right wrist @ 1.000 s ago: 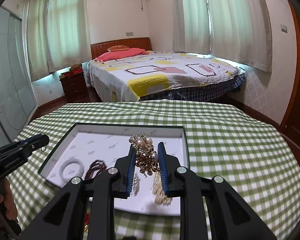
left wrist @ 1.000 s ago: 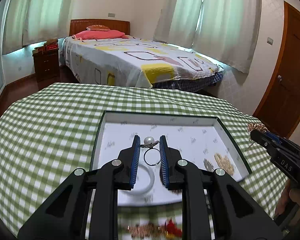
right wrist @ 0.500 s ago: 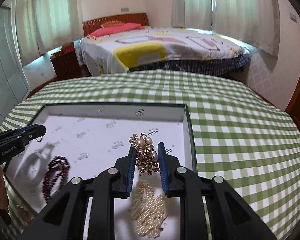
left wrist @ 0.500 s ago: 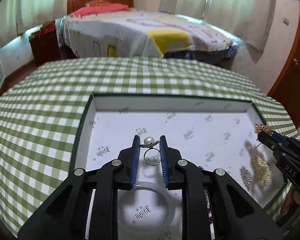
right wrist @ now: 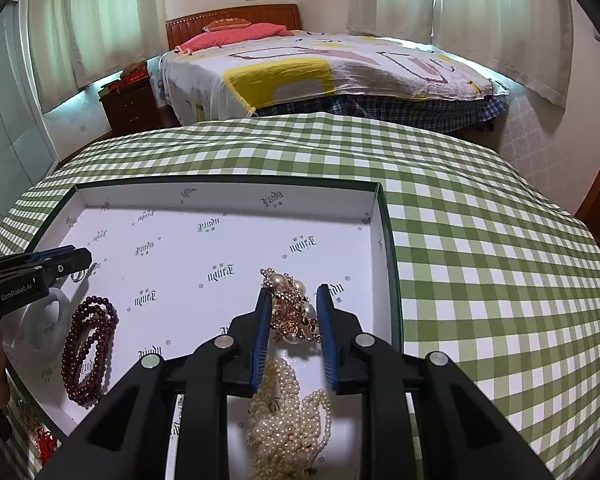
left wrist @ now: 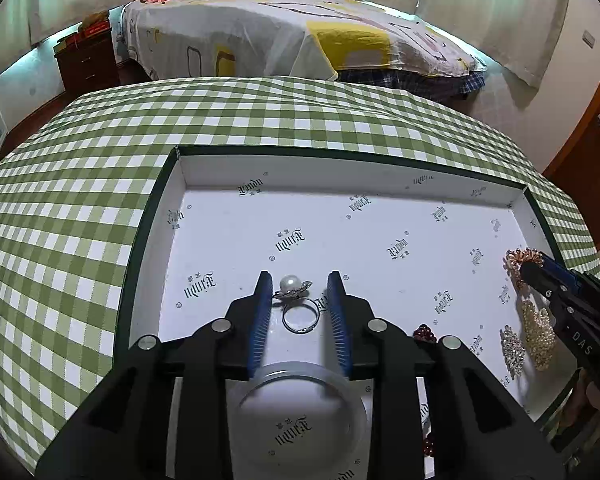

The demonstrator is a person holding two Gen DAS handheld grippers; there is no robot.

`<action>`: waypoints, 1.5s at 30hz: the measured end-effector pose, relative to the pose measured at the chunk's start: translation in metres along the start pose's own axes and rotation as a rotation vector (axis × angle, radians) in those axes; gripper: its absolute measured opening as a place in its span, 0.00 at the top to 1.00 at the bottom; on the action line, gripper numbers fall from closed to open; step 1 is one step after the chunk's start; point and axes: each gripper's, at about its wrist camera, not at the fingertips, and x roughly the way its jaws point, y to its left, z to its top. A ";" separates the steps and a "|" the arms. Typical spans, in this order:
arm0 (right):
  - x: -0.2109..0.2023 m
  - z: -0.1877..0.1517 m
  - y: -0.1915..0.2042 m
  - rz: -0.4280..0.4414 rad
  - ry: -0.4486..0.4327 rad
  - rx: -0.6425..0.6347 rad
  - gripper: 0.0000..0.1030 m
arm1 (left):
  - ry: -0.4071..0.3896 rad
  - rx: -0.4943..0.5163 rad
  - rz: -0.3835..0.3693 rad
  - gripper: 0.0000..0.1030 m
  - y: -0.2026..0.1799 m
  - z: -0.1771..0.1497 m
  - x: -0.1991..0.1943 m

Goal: Organize jewelry
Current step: 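Carry the ring and brooch into the tray and open both grippers, then withdraw both open grippers from the tray toward the remaining jewelry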

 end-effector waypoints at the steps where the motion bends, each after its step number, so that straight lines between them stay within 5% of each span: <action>1: -0.001 -0.001 0.000 0.003 -0.004 0.003 0.77 | -0.002 -0.001 -0.002 0.66 0.000 0.000 -0.001; 3: -0.002 0.000 0.000 0.006 -0.011 0.004 0.71 | -0.021 -0.006 -0.002 0.51 0.001 0.000 -0.004; 5: -0.005 0.000 0.000 0.003 -0.021 0.005 0.66 | -0.040 -0.007 -0.003 0.46 0.002 -0.002 -0.009; 12: -0.023 0.000 0.004 0.002 -0.062 0.000 0.65 | -0.077 -0.009 -0.015 0.45 0.002 -0.007 -0.022; 27: -0.081 -0.013 0.016 0.013 -0.162 0.034 0.65 | -0.284 0.001 0.003 0.44 0.010 -0.045 -0.102; 45: -0.114 -0.089 0.040 0.033 -0.113 0.019 0.65 | -0.238 0.005 0.021 0.44 0.015 -0.134 -0.130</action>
